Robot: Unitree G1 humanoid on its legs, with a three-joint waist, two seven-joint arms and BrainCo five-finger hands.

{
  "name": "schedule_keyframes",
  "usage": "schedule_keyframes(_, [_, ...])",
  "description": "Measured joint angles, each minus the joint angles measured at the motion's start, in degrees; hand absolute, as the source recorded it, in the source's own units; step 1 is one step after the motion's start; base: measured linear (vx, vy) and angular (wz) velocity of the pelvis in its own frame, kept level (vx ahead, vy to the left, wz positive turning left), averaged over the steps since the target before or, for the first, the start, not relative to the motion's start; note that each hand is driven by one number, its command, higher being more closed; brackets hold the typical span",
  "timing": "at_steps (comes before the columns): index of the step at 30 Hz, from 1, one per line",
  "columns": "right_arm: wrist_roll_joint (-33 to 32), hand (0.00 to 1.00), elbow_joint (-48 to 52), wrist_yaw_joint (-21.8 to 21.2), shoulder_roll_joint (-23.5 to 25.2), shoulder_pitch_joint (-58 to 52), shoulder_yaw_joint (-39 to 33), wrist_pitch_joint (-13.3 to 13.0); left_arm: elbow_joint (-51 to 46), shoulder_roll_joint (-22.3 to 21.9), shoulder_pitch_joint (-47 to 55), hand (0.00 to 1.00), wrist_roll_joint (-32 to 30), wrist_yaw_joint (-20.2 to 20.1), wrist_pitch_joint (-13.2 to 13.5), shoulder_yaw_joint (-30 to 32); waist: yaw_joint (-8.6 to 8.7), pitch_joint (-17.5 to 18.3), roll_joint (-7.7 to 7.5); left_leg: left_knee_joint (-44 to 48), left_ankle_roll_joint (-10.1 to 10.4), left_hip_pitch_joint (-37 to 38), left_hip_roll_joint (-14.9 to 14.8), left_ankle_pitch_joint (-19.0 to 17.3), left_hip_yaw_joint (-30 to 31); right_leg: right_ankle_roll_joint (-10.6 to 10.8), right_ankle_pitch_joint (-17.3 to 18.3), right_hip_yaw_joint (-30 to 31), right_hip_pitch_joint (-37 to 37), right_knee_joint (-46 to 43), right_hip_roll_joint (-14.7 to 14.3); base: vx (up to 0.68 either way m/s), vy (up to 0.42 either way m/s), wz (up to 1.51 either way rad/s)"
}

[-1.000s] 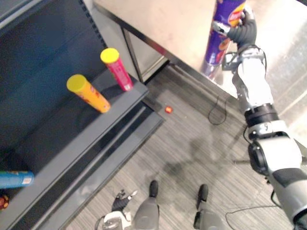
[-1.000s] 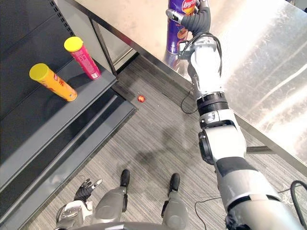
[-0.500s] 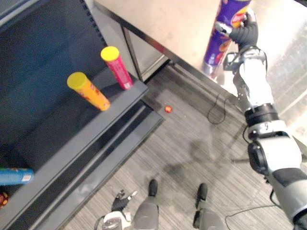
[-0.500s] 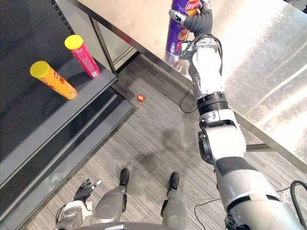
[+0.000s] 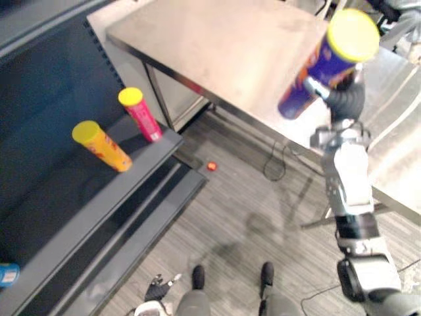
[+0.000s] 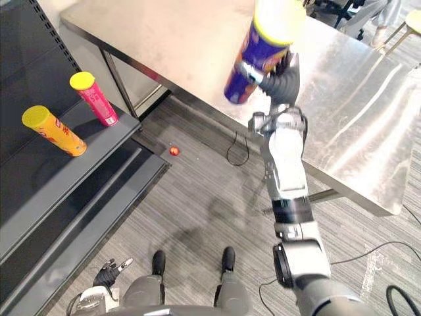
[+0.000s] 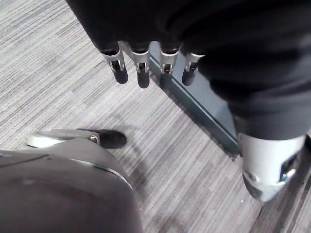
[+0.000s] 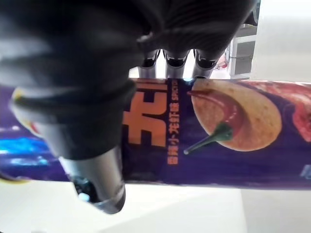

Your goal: Put the gum and the chips on the shelf.

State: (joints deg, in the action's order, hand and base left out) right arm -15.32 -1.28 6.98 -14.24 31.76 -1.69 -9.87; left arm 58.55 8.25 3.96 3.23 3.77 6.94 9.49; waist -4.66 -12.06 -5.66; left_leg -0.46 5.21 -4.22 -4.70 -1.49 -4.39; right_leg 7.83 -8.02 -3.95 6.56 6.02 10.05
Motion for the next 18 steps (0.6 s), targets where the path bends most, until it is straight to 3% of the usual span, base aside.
schedule_keyframes(7, [-0.5,1.00,10.1,-5.2,0.9,-14.7,0.0,-1.0,0.9,0.2,1.7,0.00,-2.3,-0.2,-0.1,0.5,1.55,3.9,-0.31,-0.5,0.1,1.6,0.0,0.0,-0.1,0.0,0.0,0.1,-1.3,0.0,-0.1,-0.03,-0.006,-0.02])
schedule_keyframes(18, [-1.6,1.00,13.9,-8.8,1.9,-29.1,-0.3,-1.1,2.5,0.6,2.7,0.00,-4.3,-1.8,0.0,0.4,2.94,6.5,-0.19,-0.5,0.3,3.6,0.1,-0.1,-0.1,0.0,0.1,0.2,-3.3,0.0,0.0,-0.02,-0.003,-0.01])
